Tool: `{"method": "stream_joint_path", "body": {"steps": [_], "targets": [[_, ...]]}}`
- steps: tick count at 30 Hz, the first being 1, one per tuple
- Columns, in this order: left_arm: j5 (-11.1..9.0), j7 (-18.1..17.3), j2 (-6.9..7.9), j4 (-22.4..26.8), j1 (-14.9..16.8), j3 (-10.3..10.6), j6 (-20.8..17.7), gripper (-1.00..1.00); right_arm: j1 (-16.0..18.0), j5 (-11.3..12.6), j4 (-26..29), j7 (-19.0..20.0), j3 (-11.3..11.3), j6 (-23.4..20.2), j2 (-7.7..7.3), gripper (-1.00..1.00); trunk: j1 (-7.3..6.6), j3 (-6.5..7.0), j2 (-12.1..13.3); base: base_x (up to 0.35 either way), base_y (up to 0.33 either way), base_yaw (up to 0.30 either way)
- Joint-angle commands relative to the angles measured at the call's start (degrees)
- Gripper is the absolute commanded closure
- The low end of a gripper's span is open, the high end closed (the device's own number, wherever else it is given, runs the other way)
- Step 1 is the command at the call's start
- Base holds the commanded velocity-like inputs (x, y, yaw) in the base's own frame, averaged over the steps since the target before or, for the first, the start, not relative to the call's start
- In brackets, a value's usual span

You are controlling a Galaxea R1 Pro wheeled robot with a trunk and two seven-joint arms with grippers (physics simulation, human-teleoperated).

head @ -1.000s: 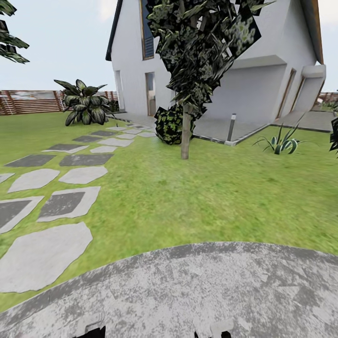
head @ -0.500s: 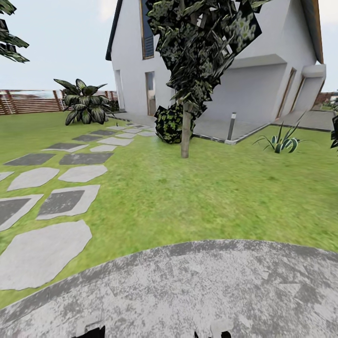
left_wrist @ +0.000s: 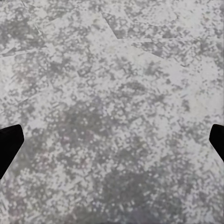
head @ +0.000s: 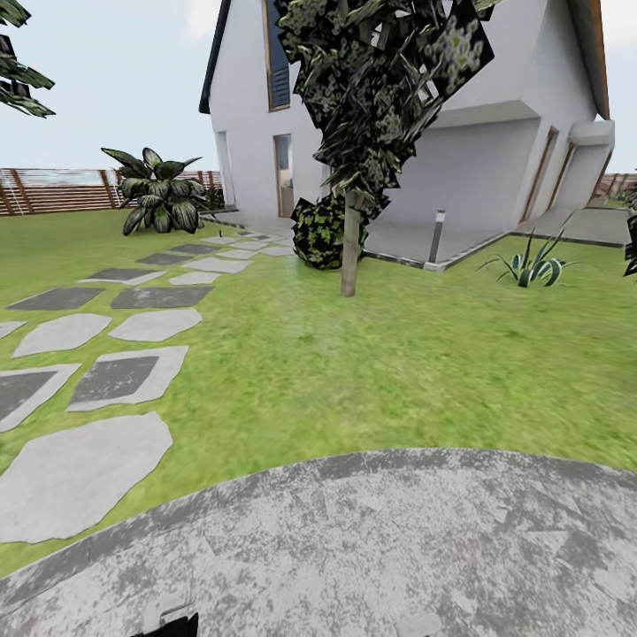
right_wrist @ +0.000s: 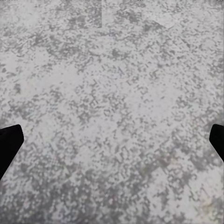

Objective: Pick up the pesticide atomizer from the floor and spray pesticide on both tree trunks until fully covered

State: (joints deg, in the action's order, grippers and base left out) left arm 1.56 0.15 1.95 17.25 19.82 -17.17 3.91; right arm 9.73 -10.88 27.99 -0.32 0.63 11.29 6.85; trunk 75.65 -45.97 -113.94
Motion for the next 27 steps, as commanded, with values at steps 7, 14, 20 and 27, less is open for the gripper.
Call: {"method": "stream_joint_path", "body": {"steps": [7, 14, 20, 27], "targets": [[0.22, 0.02, -0.01, 0.12, 0.04, -0.16, 0.75, -1.00, 0.03, -0.28, -0.04, -0.03, -0.02, 0.22, 0.00, -1.00, -0.01, -0.05, -0.02, 0.048, 0.021, 0.000], [0.21, 0.04, -0.03, -0.26, 0.04, -0.07, 2.94, -1.00, 0.03, -0.28, -0.04, -0.03, -0.02, 0.23, 0.00, -1.00, -0.01, -0.05, -0.02, 0.272, 0.128, 0.000], [-0.01, 0.04, -0.02, -0.35, 0.04, -0.14, 3.10, -1.00, 0.03, -0.28, -0.02, -0.03, 0.01, 0.23, 0.00, -1.00, -0.01, -0.05, -0.02, 0.302, 0.144, 0.000], [0.01, 0.02, -0.02, -0.37, 0.04, -0.14, 3.12, -1.00, 0.03, -0.28, -0.04, -0.03, -0.01, 0.23, 0.00, -1.00, -0.01, -0.07, -0.02, 0.304, 0.154, 0.008]]}}
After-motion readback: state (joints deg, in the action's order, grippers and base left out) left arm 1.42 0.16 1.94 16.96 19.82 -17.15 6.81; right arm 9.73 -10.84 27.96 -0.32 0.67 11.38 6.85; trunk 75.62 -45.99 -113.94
